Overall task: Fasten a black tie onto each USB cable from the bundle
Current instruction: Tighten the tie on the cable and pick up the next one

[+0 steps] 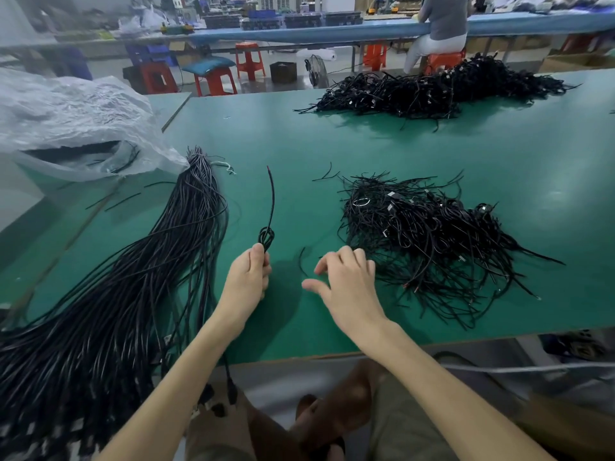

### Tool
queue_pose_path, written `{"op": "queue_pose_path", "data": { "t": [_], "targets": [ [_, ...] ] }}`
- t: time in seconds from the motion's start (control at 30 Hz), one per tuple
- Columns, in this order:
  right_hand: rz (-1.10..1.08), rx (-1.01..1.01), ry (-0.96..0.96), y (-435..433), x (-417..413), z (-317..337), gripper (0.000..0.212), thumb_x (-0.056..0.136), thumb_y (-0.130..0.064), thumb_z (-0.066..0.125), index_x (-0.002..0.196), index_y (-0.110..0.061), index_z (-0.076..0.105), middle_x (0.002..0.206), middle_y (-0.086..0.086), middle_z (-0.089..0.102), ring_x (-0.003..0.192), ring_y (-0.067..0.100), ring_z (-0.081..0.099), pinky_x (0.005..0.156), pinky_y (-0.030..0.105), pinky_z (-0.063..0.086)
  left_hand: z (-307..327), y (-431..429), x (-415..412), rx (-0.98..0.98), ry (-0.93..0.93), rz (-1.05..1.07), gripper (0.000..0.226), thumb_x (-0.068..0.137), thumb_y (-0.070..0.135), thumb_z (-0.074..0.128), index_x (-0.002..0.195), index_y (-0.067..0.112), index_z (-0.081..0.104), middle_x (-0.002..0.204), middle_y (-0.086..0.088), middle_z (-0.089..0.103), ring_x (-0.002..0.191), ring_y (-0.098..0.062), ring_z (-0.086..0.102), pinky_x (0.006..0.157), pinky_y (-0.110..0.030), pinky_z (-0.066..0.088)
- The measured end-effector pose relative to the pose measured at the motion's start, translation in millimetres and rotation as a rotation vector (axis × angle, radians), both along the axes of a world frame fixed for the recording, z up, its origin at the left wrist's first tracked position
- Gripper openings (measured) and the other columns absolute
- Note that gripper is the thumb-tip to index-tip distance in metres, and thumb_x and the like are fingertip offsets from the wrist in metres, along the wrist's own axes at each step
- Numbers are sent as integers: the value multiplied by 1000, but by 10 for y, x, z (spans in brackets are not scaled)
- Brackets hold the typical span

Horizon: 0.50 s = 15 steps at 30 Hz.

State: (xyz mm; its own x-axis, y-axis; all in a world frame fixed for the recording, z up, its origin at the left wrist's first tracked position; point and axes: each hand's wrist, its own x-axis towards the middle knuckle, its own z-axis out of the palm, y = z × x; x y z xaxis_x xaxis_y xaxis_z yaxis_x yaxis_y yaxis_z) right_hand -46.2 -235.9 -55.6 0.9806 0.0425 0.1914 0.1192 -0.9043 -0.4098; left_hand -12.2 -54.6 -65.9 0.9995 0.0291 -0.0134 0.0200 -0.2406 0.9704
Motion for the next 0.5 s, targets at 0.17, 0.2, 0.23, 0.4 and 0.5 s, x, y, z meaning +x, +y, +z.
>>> {"op": "queue_pose_path", "data": {
  "t": [0.17,0.2,0.23,0.4,0.5],
  "targets": [
    [-40,38,26,150,43,-76,21,103,-39,55,111,-22,64,117,0,56,113,22,40,94,36,27,-20,19,-46,-7,-40,-30,38,113,37,32,84,15,44,60,12,30,48,-7,23,41,-19,22],
    [-40,11,32,163,56,-69,21,105,-37,53,112,-20,65,117,1,56,113,22,40,94,36,26,-15,24,-48,-12,-42,-32,38,113,37,32,84,14,44,60,12,30,49,-7,23,41,-19,22],
    [-33,-16,38,172,66,-66,22,106,-35,52,114,-19,65,117,2,56,113,22,40,94,36,27,-11,24,-50,-14,-44,-32,38,113,36,32,85,14,45,61,11,30,49,-8,23,41,-19,21],
    [-49,120,8,151,60,-31,12,107,-22,50,104,-16,59,111,-1,52,110,22,42,92,34,28,10,16,-56,-13,-47,-33,38,113,35,31,84,13,44,62,9,29,49,-8,23,42,-20,21],
    [-79,664,-4,149,37,86,16,106,-18,52,90,-22,54,102,-6,53,104,17,46,92,27,33,10,1,-54,16,-63,-39,41,113,34,30,79,16,41,59,13,31,49,-7,25,44,-18,23]
  ]
}}
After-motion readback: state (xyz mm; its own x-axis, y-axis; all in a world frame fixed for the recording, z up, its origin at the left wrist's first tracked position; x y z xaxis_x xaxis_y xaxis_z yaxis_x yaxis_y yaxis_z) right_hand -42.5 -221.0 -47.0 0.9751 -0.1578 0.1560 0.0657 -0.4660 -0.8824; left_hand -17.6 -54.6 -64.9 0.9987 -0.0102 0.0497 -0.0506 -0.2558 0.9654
